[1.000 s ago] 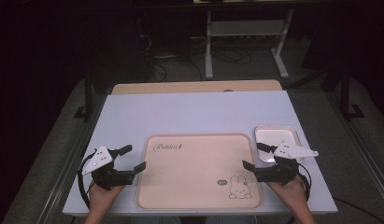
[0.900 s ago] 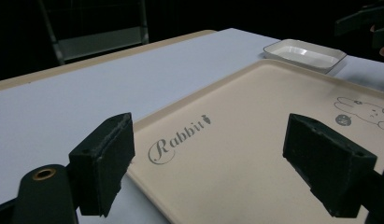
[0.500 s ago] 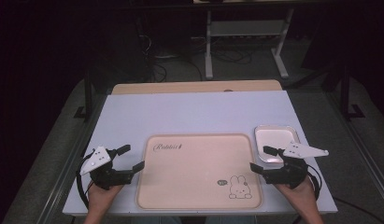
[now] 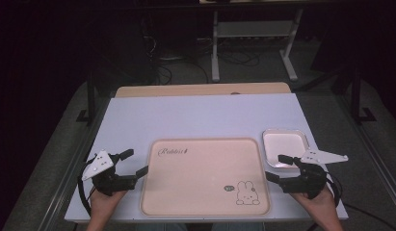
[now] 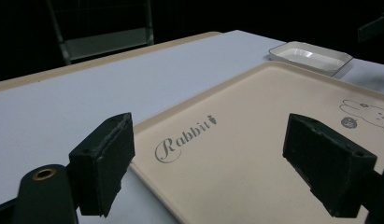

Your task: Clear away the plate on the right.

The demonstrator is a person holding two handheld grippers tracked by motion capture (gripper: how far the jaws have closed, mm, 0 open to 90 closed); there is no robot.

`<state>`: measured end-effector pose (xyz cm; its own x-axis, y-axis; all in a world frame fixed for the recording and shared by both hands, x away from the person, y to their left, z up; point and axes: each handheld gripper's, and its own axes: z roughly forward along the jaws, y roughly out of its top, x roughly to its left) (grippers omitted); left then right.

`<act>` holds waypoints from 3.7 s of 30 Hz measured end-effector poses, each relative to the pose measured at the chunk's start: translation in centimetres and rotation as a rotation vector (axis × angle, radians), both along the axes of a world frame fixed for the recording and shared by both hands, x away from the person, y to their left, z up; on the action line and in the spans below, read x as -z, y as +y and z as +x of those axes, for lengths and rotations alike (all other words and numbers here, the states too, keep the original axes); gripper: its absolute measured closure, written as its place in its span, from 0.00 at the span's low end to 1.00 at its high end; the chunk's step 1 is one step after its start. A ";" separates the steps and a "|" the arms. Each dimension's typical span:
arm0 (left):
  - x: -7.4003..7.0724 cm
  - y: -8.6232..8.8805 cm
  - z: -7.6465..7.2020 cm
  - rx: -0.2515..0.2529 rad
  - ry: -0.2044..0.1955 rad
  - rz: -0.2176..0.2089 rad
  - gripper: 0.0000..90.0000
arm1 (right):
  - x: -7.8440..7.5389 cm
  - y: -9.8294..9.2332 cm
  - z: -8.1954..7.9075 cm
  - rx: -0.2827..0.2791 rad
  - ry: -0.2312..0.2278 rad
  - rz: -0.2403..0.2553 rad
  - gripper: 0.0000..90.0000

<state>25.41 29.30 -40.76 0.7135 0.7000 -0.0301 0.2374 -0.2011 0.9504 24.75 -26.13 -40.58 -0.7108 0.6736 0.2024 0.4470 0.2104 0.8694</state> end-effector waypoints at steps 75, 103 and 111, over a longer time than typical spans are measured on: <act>0.1 0.2 0.2 -0.014 0.003 -0.003 0.18 | -1.0 -16.2 7.5 0.242 0.448 0.112 0.34; 0.1 0.3 0.2 -0.010 0.007 -0.003 0.18 | 1.9 -16.5 12.3 0.315 0.708 0.124 0.61; 0.2 0.2 0.3 -0.011 0.010 -0.002 0.18 | 2.6 -16.5 12.3 0.328 0.742 0.127 0.69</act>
